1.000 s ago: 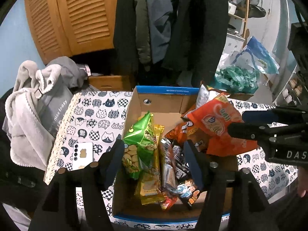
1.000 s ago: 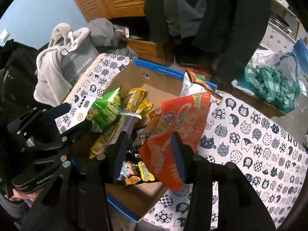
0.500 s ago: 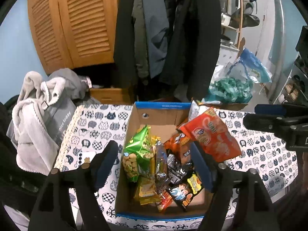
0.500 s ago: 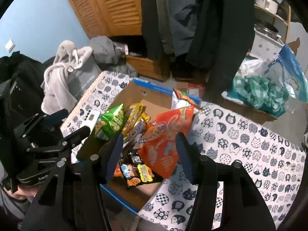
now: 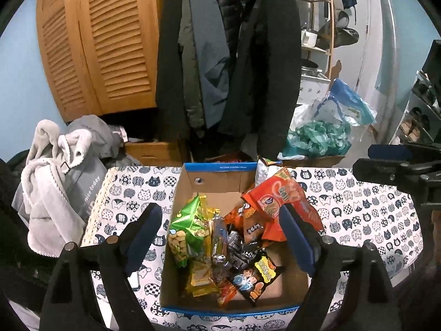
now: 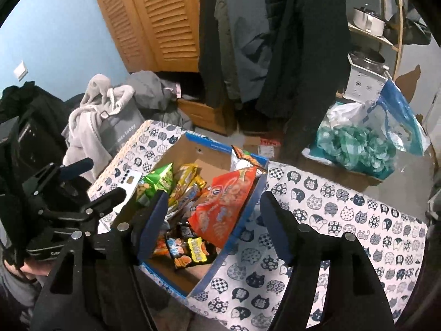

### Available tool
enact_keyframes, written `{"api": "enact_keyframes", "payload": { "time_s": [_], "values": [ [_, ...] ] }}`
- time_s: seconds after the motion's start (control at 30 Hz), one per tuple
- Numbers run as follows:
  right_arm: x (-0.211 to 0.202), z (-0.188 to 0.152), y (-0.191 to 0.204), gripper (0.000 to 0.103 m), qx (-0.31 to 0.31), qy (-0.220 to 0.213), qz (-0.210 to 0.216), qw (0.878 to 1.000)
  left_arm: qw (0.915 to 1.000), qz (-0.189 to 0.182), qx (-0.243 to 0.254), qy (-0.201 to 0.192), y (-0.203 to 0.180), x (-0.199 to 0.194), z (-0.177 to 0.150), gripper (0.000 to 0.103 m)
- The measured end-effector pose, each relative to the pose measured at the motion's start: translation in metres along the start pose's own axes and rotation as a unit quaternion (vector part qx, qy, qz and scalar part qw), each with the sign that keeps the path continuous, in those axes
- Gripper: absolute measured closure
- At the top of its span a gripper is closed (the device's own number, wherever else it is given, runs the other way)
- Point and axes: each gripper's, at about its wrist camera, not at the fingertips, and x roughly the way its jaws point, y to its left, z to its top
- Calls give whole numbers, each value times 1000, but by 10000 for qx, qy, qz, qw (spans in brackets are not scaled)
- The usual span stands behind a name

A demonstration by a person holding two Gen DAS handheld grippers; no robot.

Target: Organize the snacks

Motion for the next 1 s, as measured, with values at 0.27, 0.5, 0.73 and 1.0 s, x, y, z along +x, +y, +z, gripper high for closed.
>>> {"api": "enact_keyframes", "payload": {
  "time_s": [0.27,0.5,0.73,1.0],
  "values": [
    [-3,-3,-6,31,19,-18,8,10000,10000,-33,-77,-33,-3,-5,5,10],
    [-1,-5,-13,31,93,11,33,10000,9999,-10,-109,-76,-4,-6,6,10],
    [2,-5,-16,31,152,53,46,9999,9999,40,-145,-67,-5,-6,7,10],
    [3,-5,-16,31,146,66,72,9998,9996,146,-200,-128,-3,-8,9,10]
  ]
}}
